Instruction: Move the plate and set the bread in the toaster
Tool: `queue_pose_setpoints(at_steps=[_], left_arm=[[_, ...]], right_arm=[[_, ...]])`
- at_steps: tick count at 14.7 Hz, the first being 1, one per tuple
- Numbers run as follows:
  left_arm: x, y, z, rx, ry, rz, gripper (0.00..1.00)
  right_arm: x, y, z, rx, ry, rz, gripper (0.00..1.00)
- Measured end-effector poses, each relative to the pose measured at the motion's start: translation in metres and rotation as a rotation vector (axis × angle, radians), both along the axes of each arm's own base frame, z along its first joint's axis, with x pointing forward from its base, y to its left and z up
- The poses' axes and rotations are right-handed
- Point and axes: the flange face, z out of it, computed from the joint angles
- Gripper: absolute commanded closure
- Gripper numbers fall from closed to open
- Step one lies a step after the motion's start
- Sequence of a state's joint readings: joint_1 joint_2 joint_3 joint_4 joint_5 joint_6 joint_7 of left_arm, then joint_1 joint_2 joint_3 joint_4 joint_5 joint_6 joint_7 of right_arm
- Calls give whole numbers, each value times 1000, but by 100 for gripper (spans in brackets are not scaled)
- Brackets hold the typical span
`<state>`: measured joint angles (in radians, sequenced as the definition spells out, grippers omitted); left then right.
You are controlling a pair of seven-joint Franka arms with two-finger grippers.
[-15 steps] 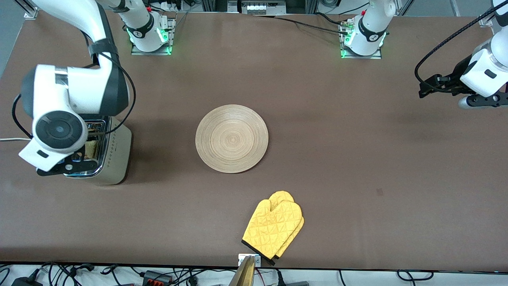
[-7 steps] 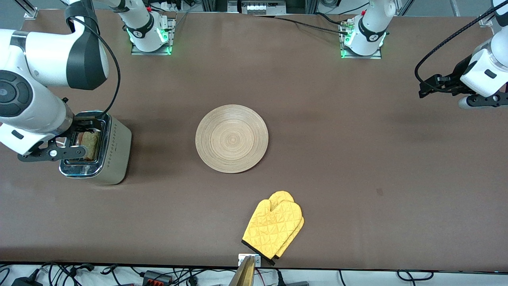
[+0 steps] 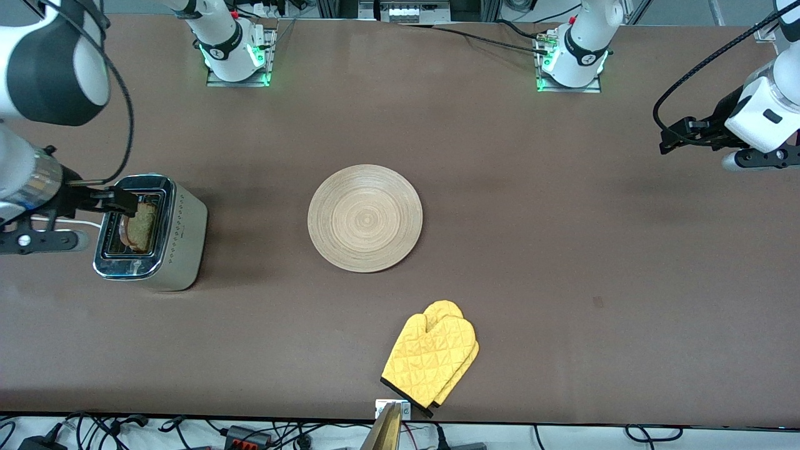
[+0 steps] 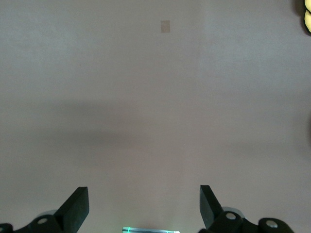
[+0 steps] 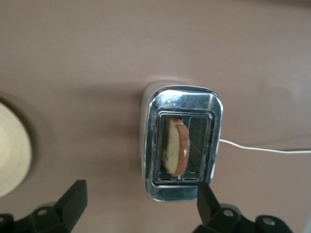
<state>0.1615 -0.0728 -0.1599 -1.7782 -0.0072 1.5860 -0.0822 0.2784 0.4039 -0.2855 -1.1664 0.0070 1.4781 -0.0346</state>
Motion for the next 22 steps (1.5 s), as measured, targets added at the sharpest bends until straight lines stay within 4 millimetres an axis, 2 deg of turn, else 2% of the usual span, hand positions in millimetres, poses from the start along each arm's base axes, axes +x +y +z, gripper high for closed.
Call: queue_pose_setpoints(at_steps=[3, 6, 9, 13, 17, 19, 22], left_arm=[[0, 0, 0, 0, 0, 0, 0], [0, 0, 0, 0, 0, 0, 0], [0, 1, 0, 0, 0, 3, 0], [0, 2, 0, 0, 0, 4, 0], [0, 2, 0, 0, 0, 4, 0], [0, 2, 0, 0, 0, 4, 0], [0, 2, 0, 0, 0, 4, 0]], right_arm=[[1, -49, 11, 86, -40, -76, 0], [-2, -74, 24, 134, -96, -93, 0], [-9, -75, 24, 126, -96, -87, 0], [-22, -73, 13, 120, -102, -82, 0], [-58, -76, -2, 130, -116, -88, 0], [-74, -76, 0, 133, -108, -89, 0], [-85, -75, 7, 136, -105, -87, 0]])
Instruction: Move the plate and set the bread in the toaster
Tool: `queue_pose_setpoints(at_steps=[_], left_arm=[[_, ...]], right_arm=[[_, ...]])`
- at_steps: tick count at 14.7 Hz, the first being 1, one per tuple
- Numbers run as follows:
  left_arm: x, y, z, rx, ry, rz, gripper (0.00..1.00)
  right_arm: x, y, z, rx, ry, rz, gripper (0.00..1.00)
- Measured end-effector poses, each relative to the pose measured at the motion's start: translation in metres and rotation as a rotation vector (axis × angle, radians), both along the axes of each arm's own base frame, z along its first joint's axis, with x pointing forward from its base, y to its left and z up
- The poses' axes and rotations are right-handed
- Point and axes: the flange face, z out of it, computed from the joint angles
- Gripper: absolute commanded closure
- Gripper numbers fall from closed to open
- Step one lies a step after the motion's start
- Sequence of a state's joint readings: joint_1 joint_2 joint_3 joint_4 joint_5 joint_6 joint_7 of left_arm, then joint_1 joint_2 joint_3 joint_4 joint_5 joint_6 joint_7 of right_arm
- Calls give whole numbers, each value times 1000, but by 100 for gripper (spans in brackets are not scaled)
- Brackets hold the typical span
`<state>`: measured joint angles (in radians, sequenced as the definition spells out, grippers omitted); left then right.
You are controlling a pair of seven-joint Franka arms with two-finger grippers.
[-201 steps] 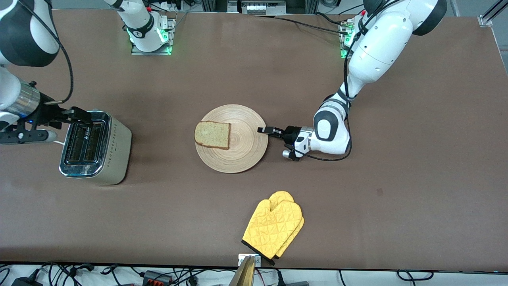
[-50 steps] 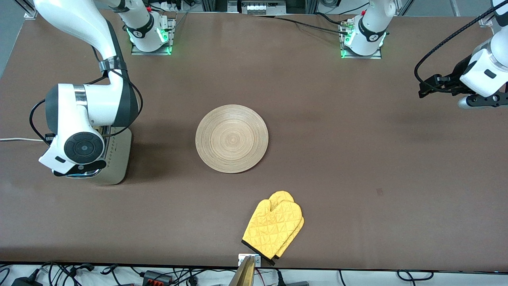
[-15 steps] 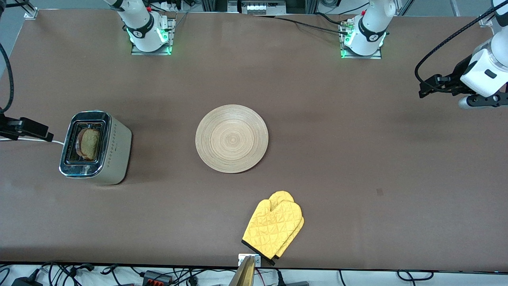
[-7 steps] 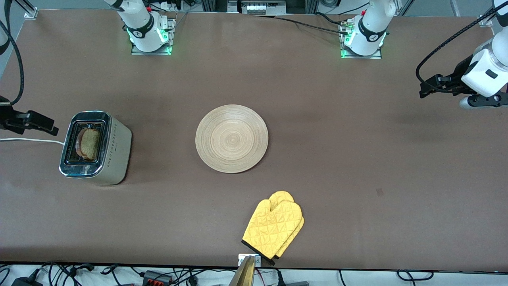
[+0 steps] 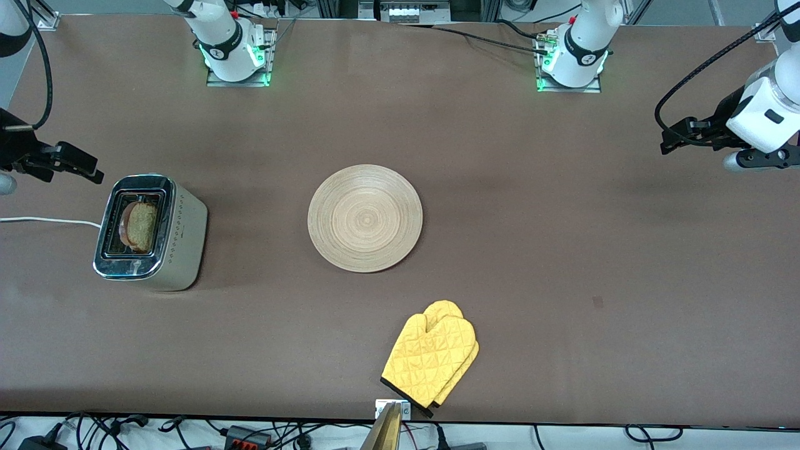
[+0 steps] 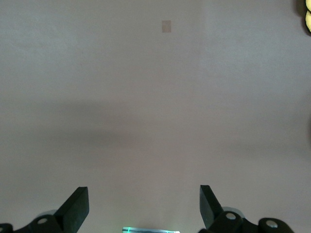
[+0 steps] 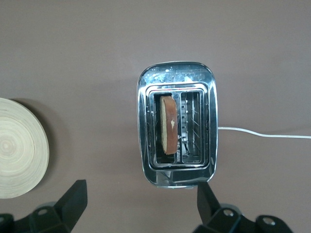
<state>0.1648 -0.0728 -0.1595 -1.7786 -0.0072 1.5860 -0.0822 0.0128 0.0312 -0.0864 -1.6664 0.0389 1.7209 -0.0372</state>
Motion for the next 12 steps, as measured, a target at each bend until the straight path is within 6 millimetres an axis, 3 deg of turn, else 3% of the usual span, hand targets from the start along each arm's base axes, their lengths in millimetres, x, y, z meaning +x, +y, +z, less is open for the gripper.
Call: queue_pose_setpoints(at_steps=[12], left_arm=[[0, 0, 0, 0, 0, 0, 0]], right_arm=[[-9, 4, 7, 3, 24, 8, 0]])
